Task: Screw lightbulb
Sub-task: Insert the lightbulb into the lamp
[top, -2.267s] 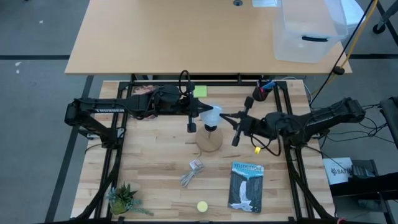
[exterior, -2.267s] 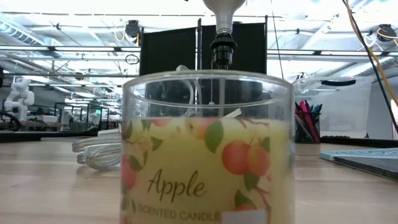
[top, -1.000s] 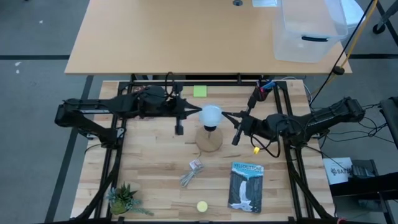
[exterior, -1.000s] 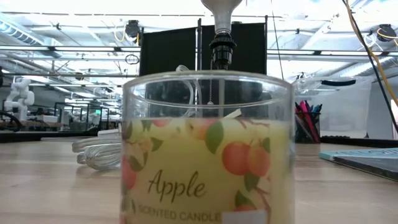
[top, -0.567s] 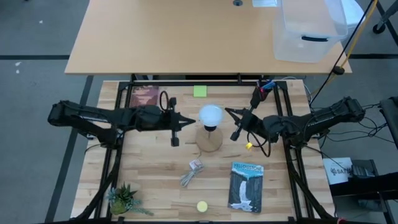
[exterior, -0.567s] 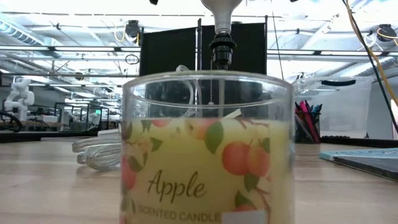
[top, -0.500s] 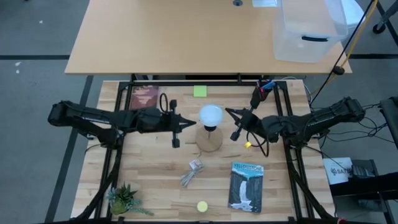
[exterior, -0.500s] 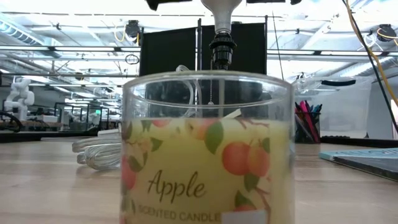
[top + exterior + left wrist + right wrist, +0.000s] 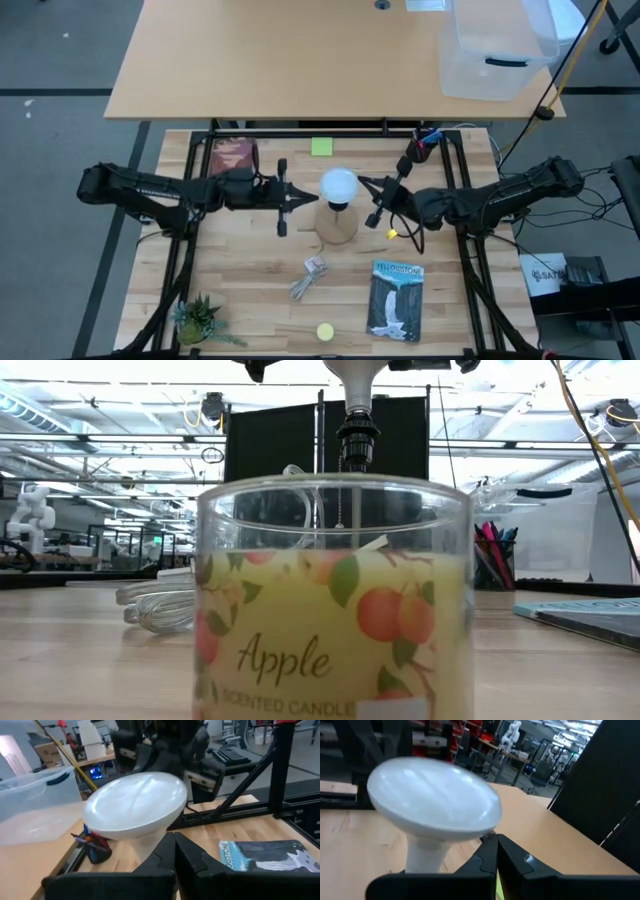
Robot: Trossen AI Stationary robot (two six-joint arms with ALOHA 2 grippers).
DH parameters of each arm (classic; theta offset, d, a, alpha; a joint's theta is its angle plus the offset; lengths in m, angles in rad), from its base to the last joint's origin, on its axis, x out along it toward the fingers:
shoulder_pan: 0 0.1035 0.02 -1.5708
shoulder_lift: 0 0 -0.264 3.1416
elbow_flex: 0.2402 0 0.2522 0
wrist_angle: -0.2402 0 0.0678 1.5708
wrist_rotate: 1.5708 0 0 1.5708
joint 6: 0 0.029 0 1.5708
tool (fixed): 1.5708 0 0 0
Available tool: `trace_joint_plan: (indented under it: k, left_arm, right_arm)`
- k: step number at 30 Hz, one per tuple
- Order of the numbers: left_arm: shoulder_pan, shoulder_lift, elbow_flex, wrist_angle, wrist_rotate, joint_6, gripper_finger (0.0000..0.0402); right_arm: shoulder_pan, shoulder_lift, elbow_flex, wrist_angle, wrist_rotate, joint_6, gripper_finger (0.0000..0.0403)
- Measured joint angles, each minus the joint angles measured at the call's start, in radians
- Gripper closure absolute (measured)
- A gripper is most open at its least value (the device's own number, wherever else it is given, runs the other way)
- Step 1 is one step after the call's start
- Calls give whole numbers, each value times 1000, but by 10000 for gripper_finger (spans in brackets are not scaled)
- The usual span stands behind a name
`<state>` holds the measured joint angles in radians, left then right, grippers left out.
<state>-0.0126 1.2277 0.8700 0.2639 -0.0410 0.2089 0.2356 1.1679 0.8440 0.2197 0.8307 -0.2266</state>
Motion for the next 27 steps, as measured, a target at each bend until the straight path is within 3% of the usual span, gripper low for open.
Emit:
trace_joint_plan:
  k: [27]
  left_arm:
    - [115,11,0,27,63,-27,401]
  right_arm:
    - [18,0,0,-18,-19,-29,403]
